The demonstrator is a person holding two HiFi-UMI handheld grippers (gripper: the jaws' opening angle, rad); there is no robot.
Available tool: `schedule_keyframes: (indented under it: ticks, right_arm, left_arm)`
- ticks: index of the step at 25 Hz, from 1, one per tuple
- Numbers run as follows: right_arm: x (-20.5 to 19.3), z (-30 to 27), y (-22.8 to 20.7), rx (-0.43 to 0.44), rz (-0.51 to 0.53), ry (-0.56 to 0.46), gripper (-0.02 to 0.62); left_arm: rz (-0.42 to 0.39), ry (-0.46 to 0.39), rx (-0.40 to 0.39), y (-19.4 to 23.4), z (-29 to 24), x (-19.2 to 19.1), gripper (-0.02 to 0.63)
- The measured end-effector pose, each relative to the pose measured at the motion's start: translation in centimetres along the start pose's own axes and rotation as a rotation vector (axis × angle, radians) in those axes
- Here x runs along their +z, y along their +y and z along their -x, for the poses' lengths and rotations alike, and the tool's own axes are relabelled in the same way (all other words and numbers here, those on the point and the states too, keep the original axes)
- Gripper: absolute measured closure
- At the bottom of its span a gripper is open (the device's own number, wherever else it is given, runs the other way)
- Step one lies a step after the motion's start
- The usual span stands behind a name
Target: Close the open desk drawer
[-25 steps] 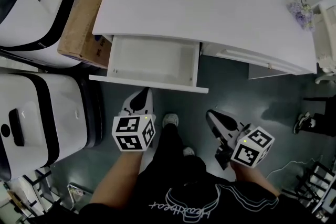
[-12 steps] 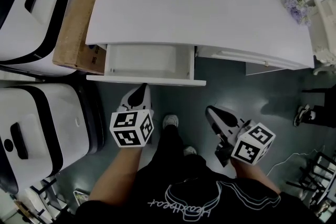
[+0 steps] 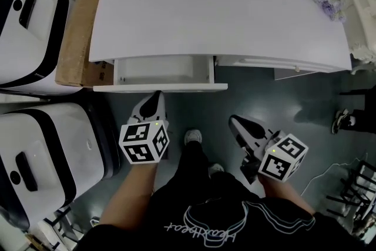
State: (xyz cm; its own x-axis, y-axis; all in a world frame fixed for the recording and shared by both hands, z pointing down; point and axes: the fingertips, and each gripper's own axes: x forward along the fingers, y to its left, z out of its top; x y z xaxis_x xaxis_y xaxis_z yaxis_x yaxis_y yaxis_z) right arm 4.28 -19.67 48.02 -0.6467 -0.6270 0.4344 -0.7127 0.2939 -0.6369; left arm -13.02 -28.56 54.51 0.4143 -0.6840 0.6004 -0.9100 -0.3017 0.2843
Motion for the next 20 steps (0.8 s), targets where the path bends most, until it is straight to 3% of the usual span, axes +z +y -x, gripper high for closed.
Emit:
schedule_keyframes:
  ticks: [20]
  right_arm:
    - [2.1, -0.6, -1.6, -0.056, -0.018, -0.062, 0.589]
  left_arm:
    - [-0.044, -0.012, -0.016, 0.7, -3.5, 3.0, 0.601]
